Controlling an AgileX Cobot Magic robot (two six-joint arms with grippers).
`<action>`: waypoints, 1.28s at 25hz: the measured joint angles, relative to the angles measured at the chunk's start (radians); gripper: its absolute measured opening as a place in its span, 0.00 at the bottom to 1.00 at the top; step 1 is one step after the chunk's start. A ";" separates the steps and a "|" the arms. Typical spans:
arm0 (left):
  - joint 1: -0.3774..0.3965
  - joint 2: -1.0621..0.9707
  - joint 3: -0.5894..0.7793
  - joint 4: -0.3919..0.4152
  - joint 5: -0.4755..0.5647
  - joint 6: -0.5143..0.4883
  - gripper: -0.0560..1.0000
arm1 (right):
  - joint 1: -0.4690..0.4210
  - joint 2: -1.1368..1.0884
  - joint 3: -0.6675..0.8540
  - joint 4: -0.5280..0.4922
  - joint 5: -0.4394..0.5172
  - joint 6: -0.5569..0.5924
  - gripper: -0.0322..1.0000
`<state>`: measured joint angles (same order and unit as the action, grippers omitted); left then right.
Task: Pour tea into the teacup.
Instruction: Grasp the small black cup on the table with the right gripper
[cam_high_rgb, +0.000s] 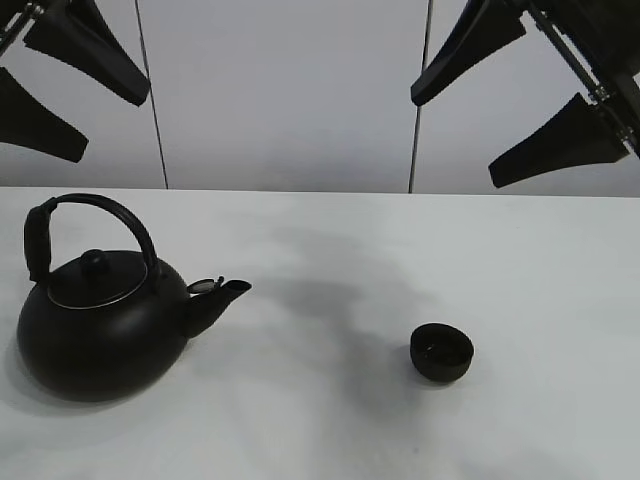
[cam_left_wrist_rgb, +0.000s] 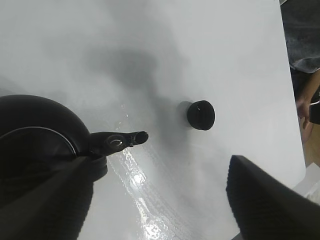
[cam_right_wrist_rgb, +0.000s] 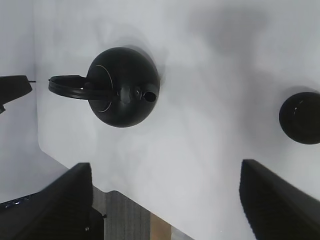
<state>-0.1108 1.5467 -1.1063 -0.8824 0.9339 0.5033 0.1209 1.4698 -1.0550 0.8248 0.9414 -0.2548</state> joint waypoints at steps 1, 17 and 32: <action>0.000 0.000 0.000 0.000 0.000 0.000 0.56 | 0.000 0.000 0.000 0.000 0.001 0.000 0.57; 0.000 0.000 0.000 0.000 0.000 0.000 0.56 | 0.000 0.000 -0.210 -0.290 0.201 0.023 0.57; 0.000 0.000 0.000 0.000 -0.010 0.000 0.56 | 0.287 0.217 -0.229 -0.703 0.175 0.268 0.57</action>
<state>-0.1108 1.5467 -1.1063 -0.8824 0.9239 0.5033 0.4080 1.6872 -1.2842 0.1222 1.1164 0.0130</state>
